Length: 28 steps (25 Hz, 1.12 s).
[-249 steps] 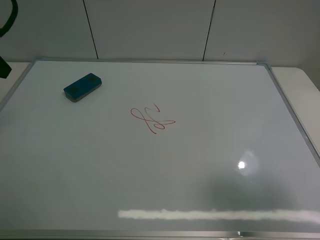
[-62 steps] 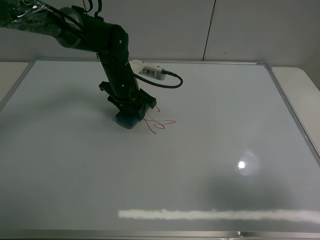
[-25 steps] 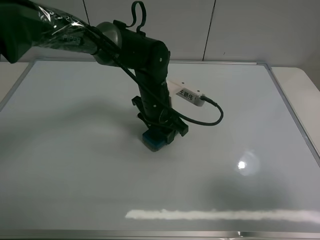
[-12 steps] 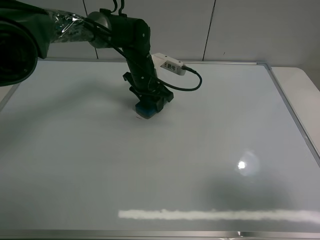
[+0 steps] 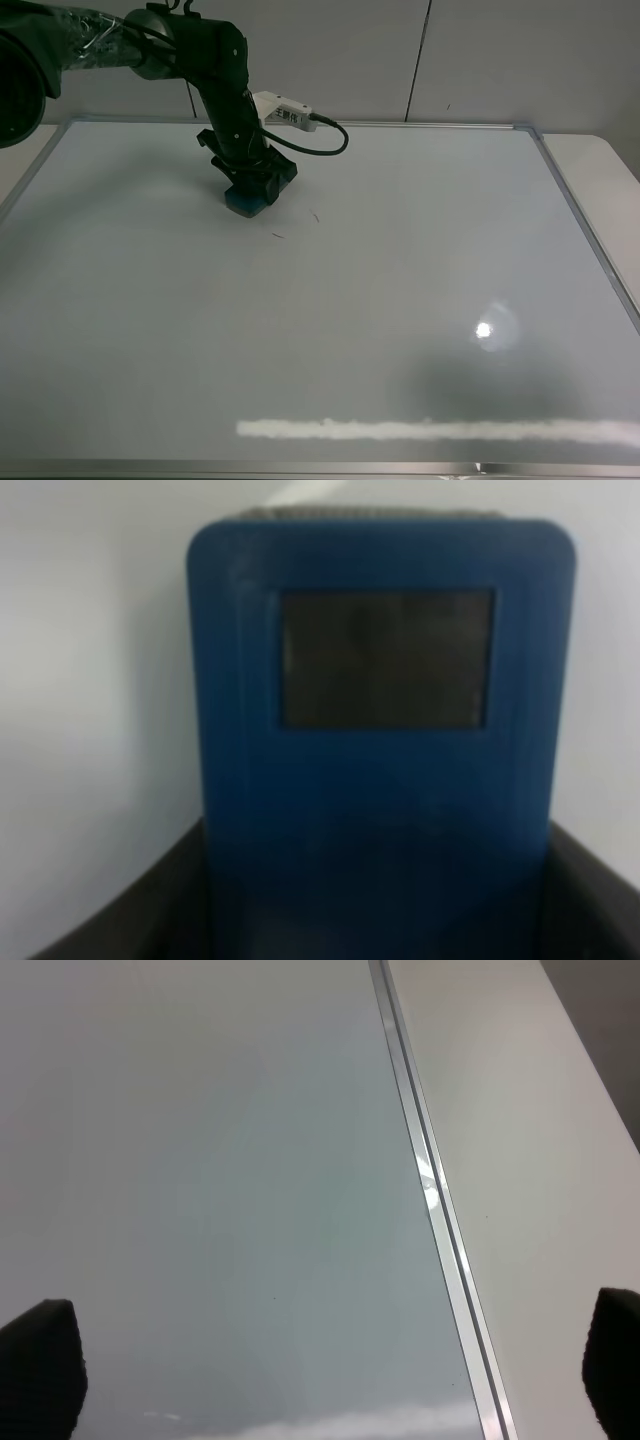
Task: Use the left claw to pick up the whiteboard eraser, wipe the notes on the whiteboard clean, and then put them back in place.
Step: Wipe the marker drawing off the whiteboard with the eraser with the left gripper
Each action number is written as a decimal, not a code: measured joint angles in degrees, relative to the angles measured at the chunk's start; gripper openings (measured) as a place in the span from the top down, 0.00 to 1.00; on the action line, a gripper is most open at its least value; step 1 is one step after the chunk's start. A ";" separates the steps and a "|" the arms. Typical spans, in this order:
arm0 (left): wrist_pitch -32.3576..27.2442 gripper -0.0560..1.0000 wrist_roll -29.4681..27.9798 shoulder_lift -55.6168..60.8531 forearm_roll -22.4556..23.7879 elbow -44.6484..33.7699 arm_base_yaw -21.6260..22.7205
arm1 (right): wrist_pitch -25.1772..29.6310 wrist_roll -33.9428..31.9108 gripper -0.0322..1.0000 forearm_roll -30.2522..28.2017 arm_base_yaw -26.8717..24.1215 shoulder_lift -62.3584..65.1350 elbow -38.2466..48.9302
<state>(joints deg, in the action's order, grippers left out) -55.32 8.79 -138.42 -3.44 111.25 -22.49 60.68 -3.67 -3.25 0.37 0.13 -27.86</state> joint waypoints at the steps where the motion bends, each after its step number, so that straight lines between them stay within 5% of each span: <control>1: 0.00 0.43 0.00 0.00 0.00 0.00 0.00 | 0.00 0.00 0.01 0.00 0.00 0.00 0.00; 9: 4.33 0.43 -0.05 1.36 2.93 -5.13 -2.88 | 0.00 0.00 0.01 0.00 0.00 0.00 0.00; 21: -5.06 0.43 -0.22 1.98 0.99 -7.21 -20.11 | 0.00 0.00 0.01 0.00 0.00 0.00 0.00; 28: -7.00 0.43 0.25 1.98 -2.32 -7.21 -20.21 | 0.00 0.00 0.01 0.00 0.00 0.00 0.00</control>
<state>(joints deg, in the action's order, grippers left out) -62.32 9.04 -136.43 -5.75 104.03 -42.71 60.68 -3.67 -3.25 0.37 0.13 -27.86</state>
